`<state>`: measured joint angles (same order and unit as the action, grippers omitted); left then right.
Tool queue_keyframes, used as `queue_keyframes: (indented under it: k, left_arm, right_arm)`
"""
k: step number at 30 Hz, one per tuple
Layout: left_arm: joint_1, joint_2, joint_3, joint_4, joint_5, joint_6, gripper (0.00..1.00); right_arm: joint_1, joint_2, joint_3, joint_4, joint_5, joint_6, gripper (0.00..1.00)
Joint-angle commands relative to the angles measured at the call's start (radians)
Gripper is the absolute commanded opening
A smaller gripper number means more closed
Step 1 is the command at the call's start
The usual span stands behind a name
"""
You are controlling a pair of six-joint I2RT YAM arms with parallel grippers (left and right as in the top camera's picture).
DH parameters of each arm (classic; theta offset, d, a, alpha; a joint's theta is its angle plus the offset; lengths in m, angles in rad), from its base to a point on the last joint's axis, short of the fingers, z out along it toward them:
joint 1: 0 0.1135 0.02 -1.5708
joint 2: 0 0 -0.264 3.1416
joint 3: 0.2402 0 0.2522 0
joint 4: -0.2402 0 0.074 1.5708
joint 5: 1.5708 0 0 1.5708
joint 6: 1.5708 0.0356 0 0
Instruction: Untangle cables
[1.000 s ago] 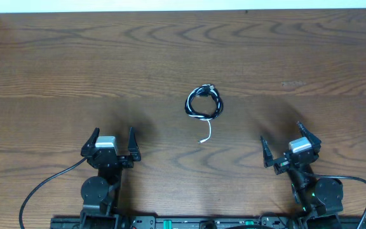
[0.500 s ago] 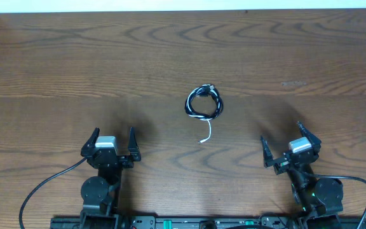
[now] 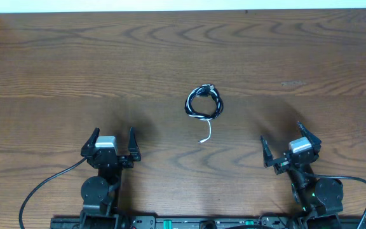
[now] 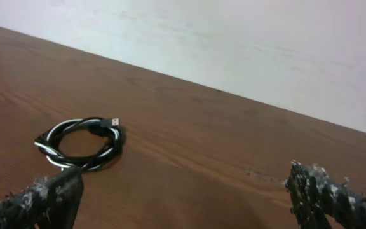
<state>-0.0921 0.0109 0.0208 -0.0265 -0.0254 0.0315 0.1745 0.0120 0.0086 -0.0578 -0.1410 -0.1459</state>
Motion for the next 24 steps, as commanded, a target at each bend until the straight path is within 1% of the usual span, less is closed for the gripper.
queue_keyframes:
  k: [1,5,11,15,18,20,24]
  left_arm:
    - [0.004,-0.007,-0.017,-0.043,-0.013,0.017,0.95]
    - [0.004,-0.007,-0.017,-0.042,-0.014,0.017,0.95]
    - [0.004,-0.007,-0.016,0.013,-0.013,0.017,0.95]
    - [0.004,0.015,0.010,-0.002,0.043,0.016,0.95]
    - [0.004,0.079,0.063,-0.003,0.097,0.016,0.95]
    - [0.004,0.158,0.133,-0.011,0.130,0.016,0.95]
    - [0.003,0.362,0.318,-0.069,0.180,0.016,0.95]
  right_arm:
    - [0.009,-0.006,-0.003,-0.003,0.008,0.010,0.99]
    - [0.009,-0.005,-0.003,-0.005,0.007,0.010,0.99]
    - [0.009,-0.005,-0.002,0.000,0.005,0.005,0.99]
    - [0.008,-0.005,0.016,0.009,-0.034,0.003,0.99]
    - [0.008,-0.005,0.045,0.006,-0.046,0.056,0.99]
    - [0.008,0.001,0.074,-0.016,-0.047,0.093,0.99]
    - [0.008,0.043,0.188,-0.146,-0.052,0.100,0.99]
